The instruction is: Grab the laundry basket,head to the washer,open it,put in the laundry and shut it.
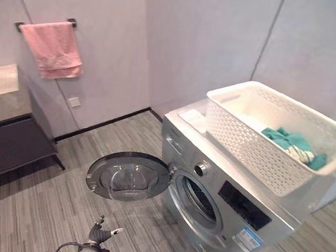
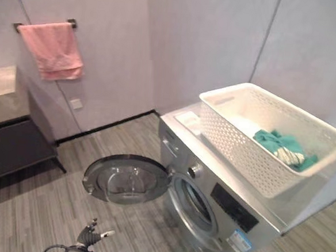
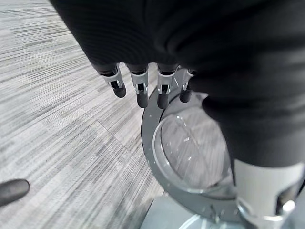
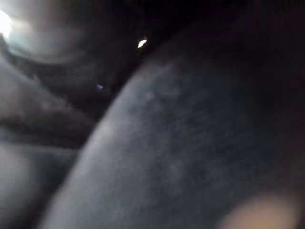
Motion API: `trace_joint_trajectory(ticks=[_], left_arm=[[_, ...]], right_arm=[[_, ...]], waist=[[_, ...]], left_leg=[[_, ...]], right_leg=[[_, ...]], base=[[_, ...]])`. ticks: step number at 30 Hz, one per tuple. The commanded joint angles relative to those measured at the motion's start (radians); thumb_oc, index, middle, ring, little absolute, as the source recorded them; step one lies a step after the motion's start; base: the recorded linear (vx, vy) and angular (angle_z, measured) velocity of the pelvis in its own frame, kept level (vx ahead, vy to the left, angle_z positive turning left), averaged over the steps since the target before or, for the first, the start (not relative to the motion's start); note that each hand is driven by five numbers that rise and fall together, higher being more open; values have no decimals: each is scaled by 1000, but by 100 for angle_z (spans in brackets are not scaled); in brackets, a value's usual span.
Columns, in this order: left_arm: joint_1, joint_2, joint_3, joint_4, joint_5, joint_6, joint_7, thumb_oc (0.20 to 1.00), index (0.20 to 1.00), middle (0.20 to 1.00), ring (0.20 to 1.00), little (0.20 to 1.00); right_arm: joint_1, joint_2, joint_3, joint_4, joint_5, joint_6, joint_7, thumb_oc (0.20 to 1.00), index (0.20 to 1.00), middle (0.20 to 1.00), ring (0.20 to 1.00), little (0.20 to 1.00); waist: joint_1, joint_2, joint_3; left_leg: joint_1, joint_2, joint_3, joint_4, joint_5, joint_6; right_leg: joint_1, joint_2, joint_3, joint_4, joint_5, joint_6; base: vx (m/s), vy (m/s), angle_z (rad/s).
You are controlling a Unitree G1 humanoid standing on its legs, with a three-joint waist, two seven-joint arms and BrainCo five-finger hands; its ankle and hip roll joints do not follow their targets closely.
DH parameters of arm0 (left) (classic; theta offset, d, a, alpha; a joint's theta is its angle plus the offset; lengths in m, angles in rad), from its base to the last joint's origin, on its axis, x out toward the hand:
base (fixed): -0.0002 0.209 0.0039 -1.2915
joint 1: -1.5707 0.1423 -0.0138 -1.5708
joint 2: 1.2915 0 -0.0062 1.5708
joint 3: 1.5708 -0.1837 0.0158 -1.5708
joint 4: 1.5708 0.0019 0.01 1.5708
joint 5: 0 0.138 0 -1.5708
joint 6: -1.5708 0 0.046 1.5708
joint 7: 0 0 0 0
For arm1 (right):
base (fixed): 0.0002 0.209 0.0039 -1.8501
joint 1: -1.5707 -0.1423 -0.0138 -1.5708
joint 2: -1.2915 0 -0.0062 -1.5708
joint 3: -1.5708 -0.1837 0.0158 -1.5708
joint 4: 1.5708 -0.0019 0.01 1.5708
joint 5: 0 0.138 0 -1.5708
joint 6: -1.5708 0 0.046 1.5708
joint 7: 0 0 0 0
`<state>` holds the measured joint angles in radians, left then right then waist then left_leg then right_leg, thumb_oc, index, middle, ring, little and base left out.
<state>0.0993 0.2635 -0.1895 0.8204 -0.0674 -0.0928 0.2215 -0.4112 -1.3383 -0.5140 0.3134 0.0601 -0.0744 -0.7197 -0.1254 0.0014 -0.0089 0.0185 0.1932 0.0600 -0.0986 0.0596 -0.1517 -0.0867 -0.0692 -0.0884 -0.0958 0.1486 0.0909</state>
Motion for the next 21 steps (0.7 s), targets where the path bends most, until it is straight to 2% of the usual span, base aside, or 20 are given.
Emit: trace_joint_trajectory(ticks=[1,3,4,5,6,7,10,11,13,14,17,21], left_arm=[[-80,52,-4,-26,41,-28,28,1000,1000,1000,1000,1000],[-86,51,6,-26,51,-26,33,1000,1000,1000,1000,1000],[-86,52,5,-26,51,-26,33,1000,1000,1000,1000,1000],[-88,48,9,-27,54,-25,34,1000,1000,1000,1000,1000],[-90,49,24,-33,60,-25,37,1000,1000,1000,1000,1000],[-90,52,27,-34,61,-25,35,1000,1000,1000,1000,1000],[-91,54,37,-44,79,-28,34,1000,1000,1000,1000,1000],[-90,56,37,-44,79,-28,34,1000,1000,1000,1000,1000],[-96,60,45,-40,96,-26,37,1000,1000,1000,1000,1000],[-95,61,45,-39,97,-26,37,1000,1000,1000,1000,1000],[-92,62,64,-35,99,-25,42,1000,1000,1000,1000,1000],[-78,56,83,-34,96,-27,42,1000,1000,1000,1000,1000]], right_arm=[[123,175,-76,-163,-111,-27,15,200,200,200,200,200],[194,295,-91,-252,-145,-28,29,200,200,200,200,200],[198,297,-94,-255,-145,-27,30,200,200,200,200,200],[217,340,-94,-280,-156,-31,33,200,200,200,200,200],[270,439,-87,-342,-195,-28,46,200,200,200,200,200],[295,485,-88,-382,-218,-21,53,200,200,200,200,200],[362,580,-90,-428,-271,-15,62,200,200,200,200,200],[365,584,-91,-432,-273,-13,62,200,200,200,200,200],[412,678,-62,-491,-314,-3,83,200,200,200,200,200],[415,682,-62,-495,-315,-1,85,200,200,200,200,200],[541,802,-36,-549,-329,12,146,200,200,200,200,200],[658,879,-35,-589,-351,19,193,200,200,200,200,200]], waist=[[18,-60,26],[19,-57,32],[20,-56,29],[17,-52,34],[14,-46,38],[13,-45,37],[5,-38,41],[4,-37,39],[-9,-32,40],[-10,-32,37],[-36,-25,39],[-67,-14,50]], left_leg=[[92,-18,25,69,-185,61],[91,-22,31,74,-181,65],[95,-20,31,72,-189,65],[92,-22,33,74,-183,65],[93,-24,39,74,-183,68],[98,-23,40,72,-190,68],[96,-23,45,71,-180,67],[100,-22,44,69,-186,67],[99,-19,52,64,-173,64],[104,-18,51,61,-180,63],[108,-12,63,54,-171,60],[112,-6,74,50,-166,57]], right_leg=[[57,-83,17,94,-190,64],[52,-85,26,96,-183,62],[56,-84,26,95,-190,64],[51,-85,27,97,-184,63],[49,-87,28,98,-181,62],[54,-86,28,97,-189,64],[50,-88,26,99,-184,60],[53,-87,25,98,-190,62],[51,-86,24,98,-183,58],[55,-85,24,97,-190,60],[49,-79,31,103,-191,57],[42,-75,42,110,-195,54]], base=[[-30,13,-10],[-1,12,-14],[-6,11,-15],[-13,8,-19],[-13,10,-10],[0,0,0],[1,3,0],[-45,-18,-24],[-4,-9,-9],[32,-7,38],[-18,-28,5],[5,-11,7]])
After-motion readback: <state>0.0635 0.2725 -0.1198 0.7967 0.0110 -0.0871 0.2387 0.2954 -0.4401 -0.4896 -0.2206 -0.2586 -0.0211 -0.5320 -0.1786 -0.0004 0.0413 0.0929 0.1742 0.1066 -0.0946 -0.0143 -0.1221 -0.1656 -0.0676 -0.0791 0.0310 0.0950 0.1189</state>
